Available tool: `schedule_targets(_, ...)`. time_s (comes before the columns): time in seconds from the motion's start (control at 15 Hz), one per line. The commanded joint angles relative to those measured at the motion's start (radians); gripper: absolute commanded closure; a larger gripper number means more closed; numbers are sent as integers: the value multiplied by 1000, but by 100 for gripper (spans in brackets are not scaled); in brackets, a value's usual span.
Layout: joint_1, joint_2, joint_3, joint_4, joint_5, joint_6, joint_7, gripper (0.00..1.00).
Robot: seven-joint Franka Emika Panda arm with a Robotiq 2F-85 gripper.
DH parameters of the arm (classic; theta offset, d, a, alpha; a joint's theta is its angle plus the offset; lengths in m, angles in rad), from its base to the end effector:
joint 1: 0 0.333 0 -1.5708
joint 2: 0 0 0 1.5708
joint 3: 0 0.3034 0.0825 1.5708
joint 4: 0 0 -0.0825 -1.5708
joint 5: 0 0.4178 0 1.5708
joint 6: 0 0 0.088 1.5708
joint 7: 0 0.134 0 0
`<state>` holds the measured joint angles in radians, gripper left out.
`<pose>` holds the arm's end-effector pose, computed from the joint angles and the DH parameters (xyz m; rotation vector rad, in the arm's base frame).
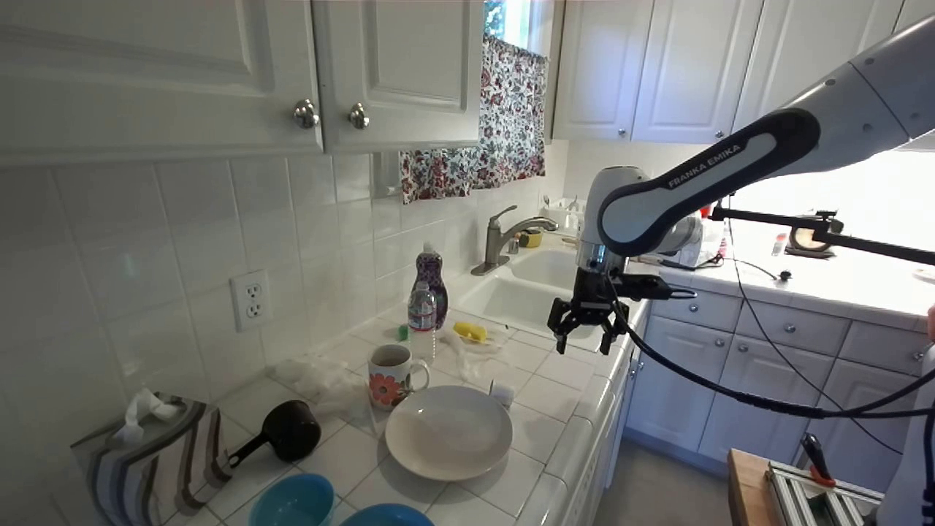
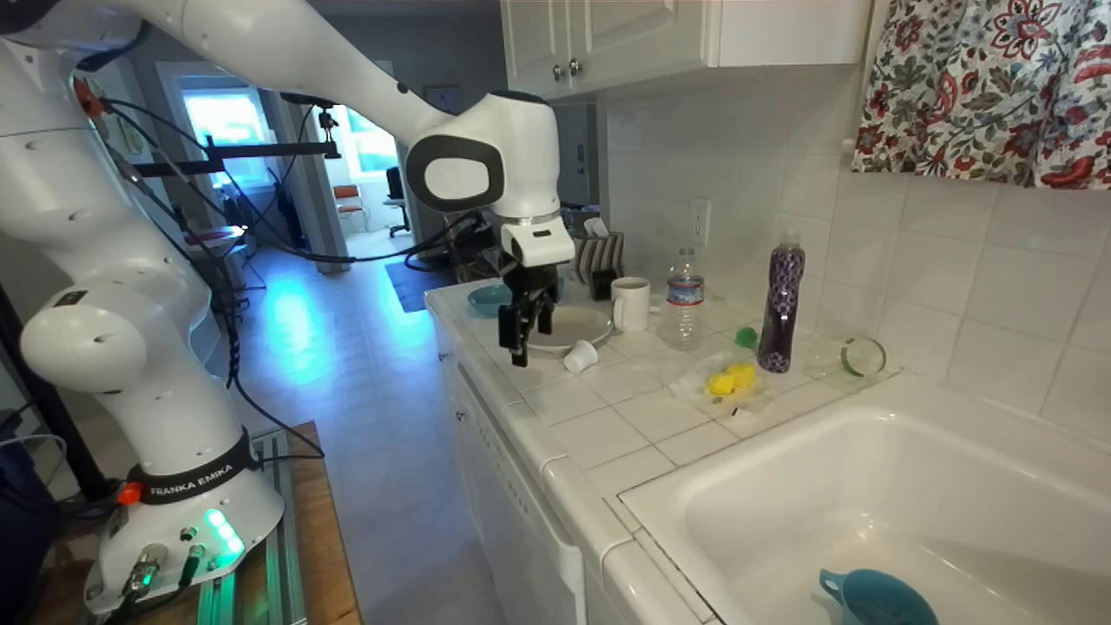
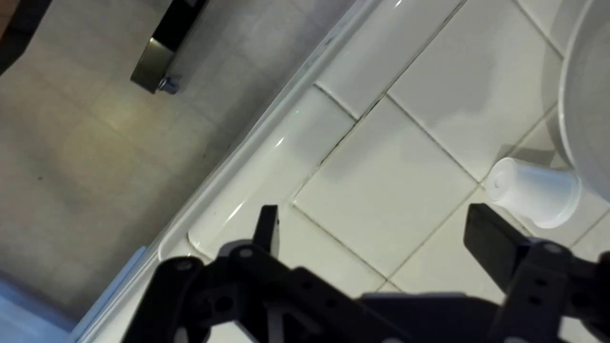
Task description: Put the white object up right
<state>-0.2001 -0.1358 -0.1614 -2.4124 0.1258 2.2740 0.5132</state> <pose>0.4702 -0.1702 0.3019 -2.6865 1.3899 0.0215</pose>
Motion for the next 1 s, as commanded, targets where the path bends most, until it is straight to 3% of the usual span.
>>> schedule_targets(0.0,-18,-26,15,14,-186,-4,-26,0)
schedule_targets(0.27,-8,-46,24,10,-282,2,-69,0)
schedule_targets(0.73,16,-82,26,-5,-232,-27,-241,0)
schedule_targets(0.93,12,-55,30,9,-245,-8,-211,0)
